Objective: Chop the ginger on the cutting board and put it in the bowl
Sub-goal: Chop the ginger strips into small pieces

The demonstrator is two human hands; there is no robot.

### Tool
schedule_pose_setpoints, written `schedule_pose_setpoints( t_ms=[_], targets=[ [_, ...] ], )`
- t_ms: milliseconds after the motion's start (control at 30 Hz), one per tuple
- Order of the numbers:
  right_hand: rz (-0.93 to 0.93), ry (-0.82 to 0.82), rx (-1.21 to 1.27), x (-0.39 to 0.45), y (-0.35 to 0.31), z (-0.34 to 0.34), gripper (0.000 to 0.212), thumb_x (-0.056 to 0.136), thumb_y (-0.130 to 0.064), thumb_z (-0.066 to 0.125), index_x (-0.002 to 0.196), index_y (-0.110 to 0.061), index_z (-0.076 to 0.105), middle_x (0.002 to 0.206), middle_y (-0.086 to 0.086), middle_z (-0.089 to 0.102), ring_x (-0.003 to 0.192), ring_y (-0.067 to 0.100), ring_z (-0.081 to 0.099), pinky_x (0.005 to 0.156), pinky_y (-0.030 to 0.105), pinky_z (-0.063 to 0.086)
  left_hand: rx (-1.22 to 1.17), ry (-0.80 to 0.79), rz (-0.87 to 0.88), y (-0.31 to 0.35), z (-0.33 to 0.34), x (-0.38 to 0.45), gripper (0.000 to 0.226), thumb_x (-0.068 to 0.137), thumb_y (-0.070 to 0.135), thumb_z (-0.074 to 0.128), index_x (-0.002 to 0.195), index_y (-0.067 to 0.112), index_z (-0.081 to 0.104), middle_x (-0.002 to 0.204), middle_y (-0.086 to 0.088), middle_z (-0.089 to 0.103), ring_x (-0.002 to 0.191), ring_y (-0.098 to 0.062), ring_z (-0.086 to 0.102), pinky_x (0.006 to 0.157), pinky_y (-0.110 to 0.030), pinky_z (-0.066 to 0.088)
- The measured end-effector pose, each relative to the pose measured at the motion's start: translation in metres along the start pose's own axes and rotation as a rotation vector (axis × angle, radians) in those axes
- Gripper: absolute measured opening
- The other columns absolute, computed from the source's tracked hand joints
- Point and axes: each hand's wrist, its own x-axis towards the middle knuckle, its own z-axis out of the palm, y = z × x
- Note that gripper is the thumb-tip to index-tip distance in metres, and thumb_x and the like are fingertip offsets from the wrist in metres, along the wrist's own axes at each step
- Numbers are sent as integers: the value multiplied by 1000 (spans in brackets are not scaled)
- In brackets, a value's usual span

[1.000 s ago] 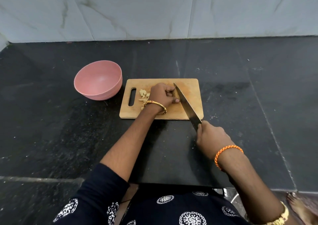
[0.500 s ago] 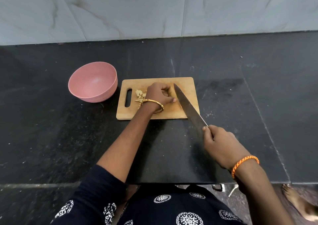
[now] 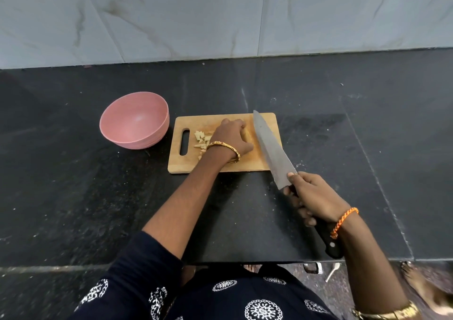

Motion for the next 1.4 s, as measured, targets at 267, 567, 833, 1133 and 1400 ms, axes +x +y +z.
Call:
schedule_pose_setpoints(
  t_ms=[267,567,833,1133,1400],
  targets=[
    [162,-278,409,4,-6,-8,37,99,-38,33,76,-12,48,43,-6,24,25,5,19,31,8,21,-345,114,25,12,-15,0,49,89,9,47,137,12,41,133,-7,48,114,-18,53,93,-23,45],
    [149,-378,624,4,-6,-8,36,97,-34,36,72,-12,48,41,-7,24,24,3,20,27,8,19,-1094,-56,-278,25,-18,8,30,96,2,36,121,6,52,100,-12,64,82,-18,64,78,-34,55],
    [162,-385,697,14,0,-6,36,98,-34,34,73,-12,47,40,-7,25,23,3,21,26,8,19,-826,-20,-201,17,-8,12,31,89,-3,47,116,5,59,99,-9,67,84,-23,64,73,-34,55],
    [110,-59,514,15,10,-11,39,100,-34,31,75,-10,47,46,-4,26,27,6,19,30,11,20,-112,105,-47,2,1,9,46,81,27,67,123,11,55,124,-9,51,114,-24,50,97,-33,43],
    [-61,164,29,15,13,14,33,100,-28,35,78,-8,48,54,5,39,28,12,33,30,18,27,-129,25,-90,3,7,13,54,71,28,75,120,12,57,119,-10,56,101,-22,58,89,-31,49]
  ],
)
